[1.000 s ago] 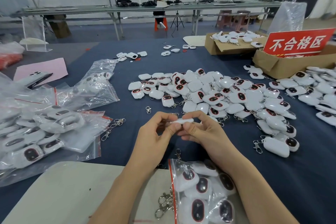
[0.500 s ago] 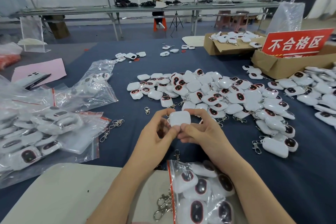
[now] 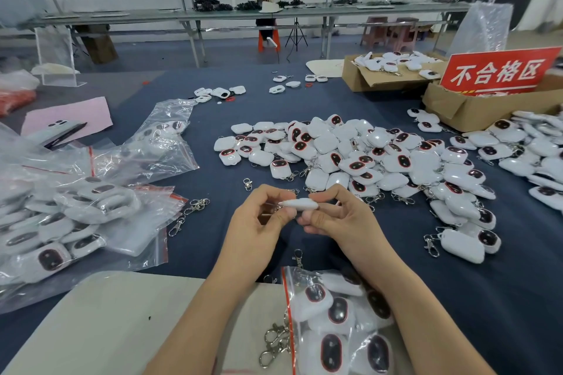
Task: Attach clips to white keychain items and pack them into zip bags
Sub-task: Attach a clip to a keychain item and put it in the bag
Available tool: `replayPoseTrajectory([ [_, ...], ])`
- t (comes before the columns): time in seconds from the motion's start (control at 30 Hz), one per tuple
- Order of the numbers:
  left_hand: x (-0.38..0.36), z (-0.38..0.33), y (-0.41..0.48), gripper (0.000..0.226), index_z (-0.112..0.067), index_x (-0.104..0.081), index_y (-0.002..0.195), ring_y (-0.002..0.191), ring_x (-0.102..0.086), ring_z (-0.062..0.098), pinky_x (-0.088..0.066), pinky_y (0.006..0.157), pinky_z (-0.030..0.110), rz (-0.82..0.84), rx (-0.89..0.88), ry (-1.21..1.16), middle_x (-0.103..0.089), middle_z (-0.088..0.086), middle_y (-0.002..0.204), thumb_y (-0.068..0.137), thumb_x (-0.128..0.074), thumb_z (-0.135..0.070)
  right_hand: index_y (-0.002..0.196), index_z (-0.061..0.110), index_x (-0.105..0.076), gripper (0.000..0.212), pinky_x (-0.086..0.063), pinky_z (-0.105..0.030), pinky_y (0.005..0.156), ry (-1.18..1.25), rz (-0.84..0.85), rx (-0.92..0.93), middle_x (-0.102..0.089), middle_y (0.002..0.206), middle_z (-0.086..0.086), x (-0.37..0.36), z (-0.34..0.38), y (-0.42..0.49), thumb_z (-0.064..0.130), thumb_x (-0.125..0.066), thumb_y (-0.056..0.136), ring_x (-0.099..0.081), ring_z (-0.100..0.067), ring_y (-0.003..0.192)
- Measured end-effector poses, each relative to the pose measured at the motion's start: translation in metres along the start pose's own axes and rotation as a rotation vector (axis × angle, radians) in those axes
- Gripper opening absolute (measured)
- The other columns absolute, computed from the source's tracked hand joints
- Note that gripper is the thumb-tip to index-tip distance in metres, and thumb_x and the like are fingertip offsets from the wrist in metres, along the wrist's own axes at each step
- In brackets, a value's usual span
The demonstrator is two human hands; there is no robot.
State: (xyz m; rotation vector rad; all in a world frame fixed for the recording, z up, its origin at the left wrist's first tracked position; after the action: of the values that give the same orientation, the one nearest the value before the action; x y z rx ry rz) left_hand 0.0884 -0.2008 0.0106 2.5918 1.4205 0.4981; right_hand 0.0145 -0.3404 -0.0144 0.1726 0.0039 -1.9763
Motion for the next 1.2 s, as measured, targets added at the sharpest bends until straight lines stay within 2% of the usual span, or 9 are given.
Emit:
replayPoseTrajectory([
  [0.1, 0.000, 0.000, 0.001, 0.032, -0.043, -0.067, 0.092, 0.087, -0.067, 0.003, -0.047, 0.075, 0.010, -0.004, 0.000, 0.011, -0.072, -0.017, 0.094, 0.095, -0.069, -0.011, 0.100, 0.014, -0.065, 0.017, -0.060, -0.027, 0.077, 0.003, 0.009, -0.001, -0.078, 0.090, -0.014, -0.001, 0.001, 0.000, 0.003, -0.071, 0.090, -0.074, -0.018, 0.083],
  [0.27, 0.000, 0.005, 0.002, 0.022, -0.037, -0.064, 0.104, 0.079, -0.061, 0.002, -0.046, 0.070, 0.012, -0.009, 0.024, -0.001, -0.067, -0.014, 0.088, 0.100, -0.061, -0.016, 0.104, 0.036, -0.075, 0.025, -0.059, -0.024, 0.073, 0.051, 0.036, 0.001, -0.077, 0.090, -0.014, -0.007, 0.008, -0.003, 0.016, -0.072, 0.088, -0.075, -0.019, 0.081],
  [0.37, -0.002, 0.009, 0.001, 0.023, -0.034, -0.065, 0.112, 0.074, -0.057, 0.006, -0.047, 0.070, 0.019, 0.039, 0.050, -0.028, -0.064, -0.006, 0.081, 0.106, -0.049, -0.018, 0.119, 0.029, -0.069, 0.035, -0.059, -0.024, 0.074, 0.065, 0.112, -0.005, -0.077, 0.096, -0.016, -0.013, 0.010, -0.005, 0.025, -0.070, 0.085, -0.074, -0.019, 0.082],
  [0.47, -0.006, 0.010, 0.000, 0.031, -0.035, -0.069, 0.109, 0.067, -0.053, 0.009, -0.045, 0.066, 0.022, 0.104, 0.070, -0.033, -0.059, -0.006, 0.071, 0.109, -0.043, -0.019, 0.124, 0.025, -0.065, 0.041, -0.058, -0.024, 0.073, -0.009, 0.115, 0.036, -0.077, 0.089, -0.007, -0.015, 0.013, -0.007, 0.024, -0.071, 0.083, -0.071, -0.016, 0.076],
  [0.6, -0.013, 0.007, -0.001, 0.035, -0.034, -0.072, 0.106, 0.068, -0.055, 0.004, -0.045, 0.065, 0.015, 0.139, 0.076, -0.010, -0.065, -0.003, 0.078, 0.109, -0.041, -0.020, 0.107, 0.026, -0.072, 0.027, -0.054, -0.021, 0.065, -0.075, 0.071, 0.123, -0.068, 0.074, 0.002, -0.015, 0.020, -0.007, 0.014, -0.075, 0.083, -0.063, -0.009, 0.064],
  [0.73, -0.007, -0.002, -0.001, 0.019, -0.030, -0.069, 0.114, 0.096, -0.065, 0.002, -0.050, 0.083, 0.020, 0.038, -0.031, 0.006, -0.070, -0.010, 0.105, 0.105, -0.053, -0.026, 0.084, 0.035, -0.075, 0.032, -0.057, -0.021, 0.068, -0.106, -0.039, 0.169, -0.065, 0.069, 0.004, -0.006, 0.021, -0.004, 0.004, -0.080, 0.079, -0.064, -0.008, 0.063],
  [0.93, -0.008, -0.003, -0.002, 0.015, -0.029, -0.071, 0.106, 0.109, -0.068, 0.010, -0.052, 0.095, 0.026, 0.070, -0.038, -0.053, -0.074, -0.010, 0.109, 0.098, -0.064, -0.018, 0.085, 0.038, -0.078, 0.035, -0.059, -0.021, 0.073, -0.068, -0.046, 0.169, -0.075, 0.078, 0.005, -0.005, 0.018, -0.005, 0.003, -0.077, 0.083, -0.070, -0.007, 0.072],
  [1.07, -0.006, -0.003, -0.002, 0.018, -0.025, -0.071, 0.104, 0.104, -0.068, 0.005, -0.050, 0.089, 0.015, 0.058, -0.030, -0.071, -0.074, -0.012, 0.105, 0.097, -0.064, -0.010, 0.082, 0.036, -0.077, 0.034, -0.059, -0.021, 0.075, -0.066, -0.037, 0.163, -0.075, 0.077, 0.003, -0.006, 0.018, -0.005, 0.002, -0.076, 0.083, -0.071, -0.007, 0.073],
  [1.2, -0.006, -0.005, -0.002, 0.018, -0.023, -0.071, 0.104, 0.103, -0.068, 0.005, -0.049, 0.088, 0.015, 0.050, -0.038, -0.067, -0.074, -0.011, 0.104, 0.097, -0.064, -0.009, 0.082, 0.034, -0.077, 0.027, -0.059, -0.023, 0.075, -0.046, -0.014, 0.153, -0.075, 0.077, 0.001, -0.007, 0.019, -0.005, 0.007, -0.076, 0.083, -0.072, -0.009, 0.074],
])
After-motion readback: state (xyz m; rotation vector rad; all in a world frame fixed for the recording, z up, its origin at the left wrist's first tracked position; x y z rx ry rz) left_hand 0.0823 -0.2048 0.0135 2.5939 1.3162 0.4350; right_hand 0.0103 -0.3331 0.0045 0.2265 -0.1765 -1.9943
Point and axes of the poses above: each hand's wrist, its own y-axis towards the middle knuckle, its own x-axis out of the back of the hand, z = x × y, the point moved 8 cm from there along y, towards the middle knuckle
